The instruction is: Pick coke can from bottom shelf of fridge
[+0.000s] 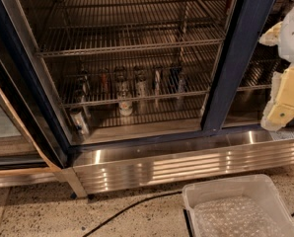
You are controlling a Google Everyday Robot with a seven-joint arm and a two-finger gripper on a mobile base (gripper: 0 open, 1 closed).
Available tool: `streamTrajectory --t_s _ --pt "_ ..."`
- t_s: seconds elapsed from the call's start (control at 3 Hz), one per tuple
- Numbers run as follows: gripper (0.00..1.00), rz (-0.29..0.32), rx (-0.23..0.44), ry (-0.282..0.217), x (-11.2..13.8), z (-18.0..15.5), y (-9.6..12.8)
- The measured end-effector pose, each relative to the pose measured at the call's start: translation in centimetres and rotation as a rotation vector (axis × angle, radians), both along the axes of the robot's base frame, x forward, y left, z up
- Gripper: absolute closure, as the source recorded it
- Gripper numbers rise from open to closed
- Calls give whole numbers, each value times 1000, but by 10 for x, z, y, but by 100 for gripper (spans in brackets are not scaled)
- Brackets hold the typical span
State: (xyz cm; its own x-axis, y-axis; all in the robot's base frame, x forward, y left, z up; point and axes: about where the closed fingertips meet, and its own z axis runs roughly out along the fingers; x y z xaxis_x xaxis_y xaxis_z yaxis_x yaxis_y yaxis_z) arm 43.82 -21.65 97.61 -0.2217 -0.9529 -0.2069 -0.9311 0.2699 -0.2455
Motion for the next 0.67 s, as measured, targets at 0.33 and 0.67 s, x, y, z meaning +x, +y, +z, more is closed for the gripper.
streamTrajectory --t_s 0.33,0.67 --pt "0 -10 11 -3 2 -5 8" --pt "0 -24 23 16 -3 -31 41"
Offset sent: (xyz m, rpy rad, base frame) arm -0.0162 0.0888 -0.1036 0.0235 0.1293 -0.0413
